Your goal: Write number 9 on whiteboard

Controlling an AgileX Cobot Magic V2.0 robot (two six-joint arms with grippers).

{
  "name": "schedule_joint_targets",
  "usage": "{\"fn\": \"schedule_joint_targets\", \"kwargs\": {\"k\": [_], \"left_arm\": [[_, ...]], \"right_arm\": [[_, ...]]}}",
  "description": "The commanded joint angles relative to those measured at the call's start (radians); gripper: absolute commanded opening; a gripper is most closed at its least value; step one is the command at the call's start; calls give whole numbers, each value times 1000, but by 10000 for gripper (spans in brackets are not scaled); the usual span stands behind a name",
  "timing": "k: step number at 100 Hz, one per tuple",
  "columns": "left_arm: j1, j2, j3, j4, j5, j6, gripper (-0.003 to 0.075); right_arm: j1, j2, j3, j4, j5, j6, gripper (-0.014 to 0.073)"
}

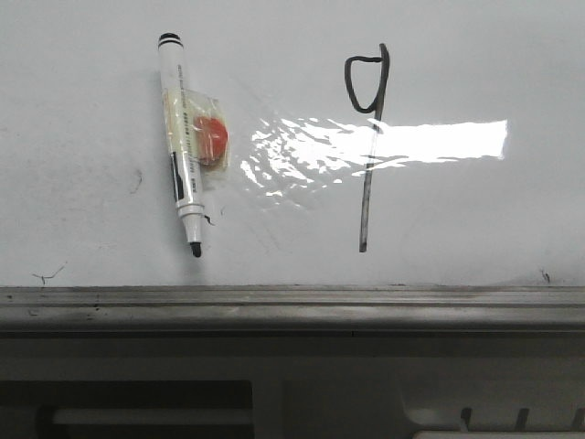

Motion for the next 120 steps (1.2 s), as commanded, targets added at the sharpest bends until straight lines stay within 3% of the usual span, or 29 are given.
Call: {"fn": "schedule_joint_targets", "kwargs": {"k": [1, 24, 109, 116, 120], "left_arm": [[33, -45, 30, -3, 65, -25, -19], [103, -62, 30, -8, 238, -63, -19], [120, -62, 30, -24, 240, -63, -18], [120, -62, 30, -24, 240, -63, -18], [120, -62, 30, -24, 240, -63, -18]], "right_arm": [[-7, 0, -27, -1, -65, -8, -46], [-7, 0, -27, -1, -65, -8, -46], [-13, -12, 9, -1, -88, -8, -46], [-38, -26, 54, -67, -121, 1, -46], [-58, -33, 100, -99, -186, 70, -46]]}}
